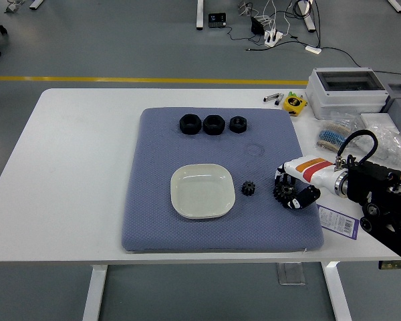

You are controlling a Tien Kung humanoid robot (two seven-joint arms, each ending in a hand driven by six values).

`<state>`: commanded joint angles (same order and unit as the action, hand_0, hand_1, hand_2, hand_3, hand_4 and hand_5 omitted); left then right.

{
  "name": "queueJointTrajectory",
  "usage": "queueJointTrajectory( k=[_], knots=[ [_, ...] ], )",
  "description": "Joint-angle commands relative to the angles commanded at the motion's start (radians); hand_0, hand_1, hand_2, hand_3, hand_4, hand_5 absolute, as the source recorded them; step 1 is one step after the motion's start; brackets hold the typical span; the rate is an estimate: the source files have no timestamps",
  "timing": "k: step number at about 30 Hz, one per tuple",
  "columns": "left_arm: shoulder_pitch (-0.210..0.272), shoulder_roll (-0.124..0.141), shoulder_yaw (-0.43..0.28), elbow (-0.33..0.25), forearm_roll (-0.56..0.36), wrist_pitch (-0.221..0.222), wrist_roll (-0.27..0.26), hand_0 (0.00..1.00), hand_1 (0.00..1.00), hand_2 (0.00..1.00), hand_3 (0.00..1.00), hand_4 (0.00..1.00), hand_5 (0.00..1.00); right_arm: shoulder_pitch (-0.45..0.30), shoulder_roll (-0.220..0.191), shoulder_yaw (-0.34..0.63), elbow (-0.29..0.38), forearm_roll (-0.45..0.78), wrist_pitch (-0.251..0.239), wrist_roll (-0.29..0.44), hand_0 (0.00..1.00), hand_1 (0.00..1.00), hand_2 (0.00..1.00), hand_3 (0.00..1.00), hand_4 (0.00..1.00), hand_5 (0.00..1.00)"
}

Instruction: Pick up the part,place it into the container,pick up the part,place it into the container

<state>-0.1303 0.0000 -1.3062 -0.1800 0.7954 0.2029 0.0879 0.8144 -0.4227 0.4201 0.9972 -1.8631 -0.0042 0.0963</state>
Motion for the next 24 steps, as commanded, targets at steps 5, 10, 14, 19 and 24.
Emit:
queueJointTrajectory(
  k=[5,10,14,19,24],
  knots=[
    [0.0,0.0,0.002,0.0,-0.002,0.0,0.0,0.714,0.64,0.672,0.579,0.623,0.756,0.006,-0.003,0.0,0.022,-0.004,-0.008,0.004,0.456,0.399,0.418,0.423,0.264,0.002],
    [-0.001,0.0,0.002,0.0,-0.003,-0.001,0.0,0.713,0.64,0.672,0.58,0.623,0.756,0.016,-0.005,0.001,0.047,-0.004,-0.007,0.001,0.443,0.377,0.399,0.399,0.229,0.002],
    [-0.001,0.0,0.004,0.0,-0.007,-0.002,0.0,0.713,0.64,0.671,0.579,0.623,0.756,0.031,-0.003,0.001,0.082,-0.005,-0.004,-0.005,0.438,0.373,0.394,0.395,0.234,0.002],
    [-0.002,0.0,0.003,0.0,-0.011,-0.003,-0.001,0.714,0.64,0.673,0.58,0.623,0.756,0.067,0.016,-0.008,0.137,-0.011,-0.001,-0.019,0.441,0.372,0.392,0.395,0.252,0.002],
    [0.0,0.0,-0.004,0.0,-0.007,-0.002,0.0,0.714,0.64,0.673,0.579,0.623,0.756,0.127,0.065,-0.037,0.208,0.001,0.002,-0.03,0.446,0.378,0.399,0.402,0.238,0.002]
  ],
)
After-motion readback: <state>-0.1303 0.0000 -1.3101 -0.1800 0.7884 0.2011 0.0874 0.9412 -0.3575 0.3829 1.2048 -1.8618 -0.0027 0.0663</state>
